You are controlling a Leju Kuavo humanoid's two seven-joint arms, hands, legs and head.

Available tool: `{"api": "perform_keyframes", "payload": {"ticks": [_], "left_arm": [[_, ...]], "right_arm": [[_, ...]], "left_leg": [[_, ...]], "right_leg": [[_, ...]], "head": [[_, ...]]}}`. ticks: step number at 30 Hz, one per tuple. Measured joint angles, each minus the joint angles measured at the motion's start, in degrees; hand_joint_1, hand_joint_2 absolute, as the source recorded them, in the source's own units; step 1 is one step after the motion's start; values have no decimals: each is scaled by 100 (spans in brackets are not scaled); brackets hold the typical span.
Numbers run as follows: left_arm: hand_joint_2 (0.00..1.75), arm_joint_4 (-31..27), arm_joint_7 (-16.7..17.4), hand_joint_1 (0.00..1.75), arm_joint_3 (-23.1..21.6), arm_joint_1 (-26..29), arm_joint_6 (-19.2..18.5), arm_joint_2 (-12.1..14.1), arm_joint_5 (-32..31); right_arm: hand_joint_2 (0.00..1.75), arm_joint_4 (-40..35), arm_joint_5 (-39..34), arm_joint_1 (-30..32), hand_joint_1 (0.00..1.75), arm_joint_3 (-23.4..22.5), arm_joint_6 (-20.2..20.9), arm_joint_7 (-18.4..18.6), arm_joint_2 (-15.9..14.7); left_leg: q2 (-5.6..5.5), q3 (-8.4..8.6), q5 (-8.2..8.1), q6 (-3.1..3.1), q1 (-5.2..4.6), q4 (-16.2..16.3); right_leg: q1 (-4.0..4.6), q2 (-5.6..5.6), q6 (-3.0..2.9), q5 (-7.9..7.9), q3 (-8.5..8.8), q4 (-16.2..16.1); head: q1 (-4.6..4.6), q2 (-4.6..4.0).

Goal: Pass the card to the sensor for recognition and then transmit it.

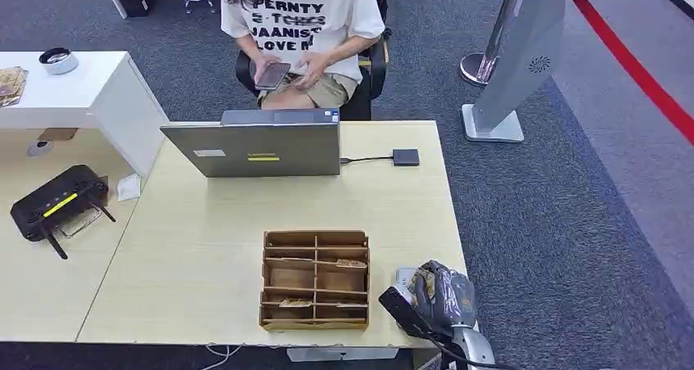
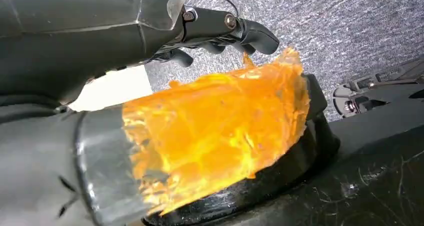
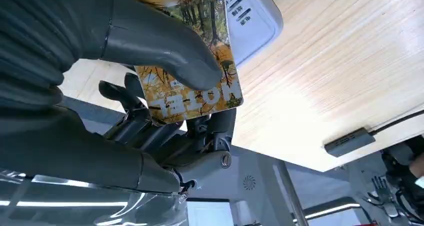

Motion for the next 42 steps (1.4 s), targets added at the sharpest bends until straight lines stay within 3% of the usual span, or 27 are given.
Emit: {"api": "perform_keyframes", "payload": {"ticks": [42], "left_arm": [[0, 0, -5, 0, 0, 1, 11, 2, 17]], "right_arm": [[175, 85, 55, -38, 175, 63, -55, 52, -44]], "left_leg": [[2, 20, -9, 14, 0, 0]], "right_leg": [[0, 0, 5, -3, 22, -5]], "head": [[0, 0]]}}
